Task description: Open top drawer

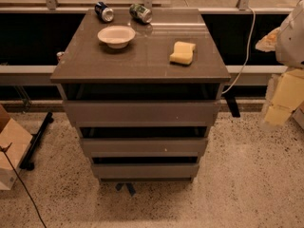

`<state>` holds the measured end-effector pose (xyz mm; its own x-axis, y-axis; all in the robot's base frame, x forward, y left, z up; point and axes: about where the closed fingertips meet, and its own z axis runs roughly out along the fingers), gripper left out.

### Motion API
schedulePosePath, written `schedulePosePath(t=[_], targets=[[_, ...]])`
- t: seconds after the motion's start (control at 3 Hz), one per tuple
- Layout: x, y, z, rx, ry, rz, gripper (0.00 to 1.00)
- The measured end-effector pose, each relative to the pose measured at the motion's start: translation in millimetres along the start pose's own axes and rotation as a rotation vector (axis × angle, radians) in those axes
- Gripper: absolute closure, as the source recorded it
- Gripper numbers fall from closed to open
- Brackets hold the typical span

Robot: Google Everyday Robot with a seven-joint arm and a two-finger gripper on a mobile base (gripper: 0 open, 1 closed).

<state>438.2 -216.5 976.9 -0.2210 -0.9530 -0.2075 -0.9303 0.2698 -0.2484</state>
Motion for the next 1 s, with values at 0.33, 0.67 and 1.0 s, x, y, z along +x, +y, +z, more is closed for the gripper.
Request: schedulePosePath(t=[0.33, 0.67, 1.0], targets=[[0, 0, 0, 0.000, 0.000, 0.000, 0.00], [-4, -7, 11, 0.036, -0.024, 0.015, 0.00], [-6, -14, 29, 0.093, -0.052, 0.013, 0.00]])
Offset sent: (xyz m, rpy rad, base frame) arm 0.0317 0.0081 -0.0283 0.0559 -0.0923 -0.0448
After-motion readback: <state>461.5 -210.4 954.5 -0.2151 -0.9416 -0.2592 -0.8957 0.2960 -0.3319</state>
